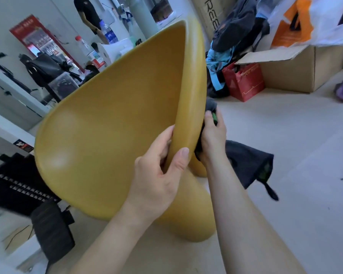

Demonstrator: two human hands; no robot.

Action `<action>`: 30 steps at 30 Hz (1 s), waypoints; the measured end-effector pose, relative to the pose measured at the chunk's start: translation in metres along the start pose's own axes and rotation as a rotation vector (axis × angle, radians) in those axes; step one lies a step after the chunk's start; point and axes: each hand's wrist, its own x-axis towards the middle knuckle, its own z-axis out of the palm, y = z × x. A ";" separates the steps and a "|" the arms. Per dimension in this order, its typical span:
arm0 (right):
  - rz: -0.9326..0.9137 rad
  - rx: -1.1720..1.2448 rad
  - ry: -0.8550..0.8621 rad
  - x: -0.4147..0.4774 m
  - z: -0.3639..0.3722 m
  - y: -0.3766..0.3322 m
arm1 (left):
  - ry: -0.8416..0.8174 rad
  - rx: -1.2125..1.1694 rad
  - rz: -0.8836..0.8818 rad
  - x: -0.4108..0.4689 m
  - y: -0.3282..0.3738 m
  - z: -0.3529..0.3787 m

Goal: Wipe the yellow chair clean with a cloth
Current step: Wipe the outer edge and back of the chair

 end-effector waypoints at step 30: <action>-0.278 0.088 0.249 -0.078 -0.018 0.006 | -0.243 -0.159 -0.178 0.059 -0.014 0.040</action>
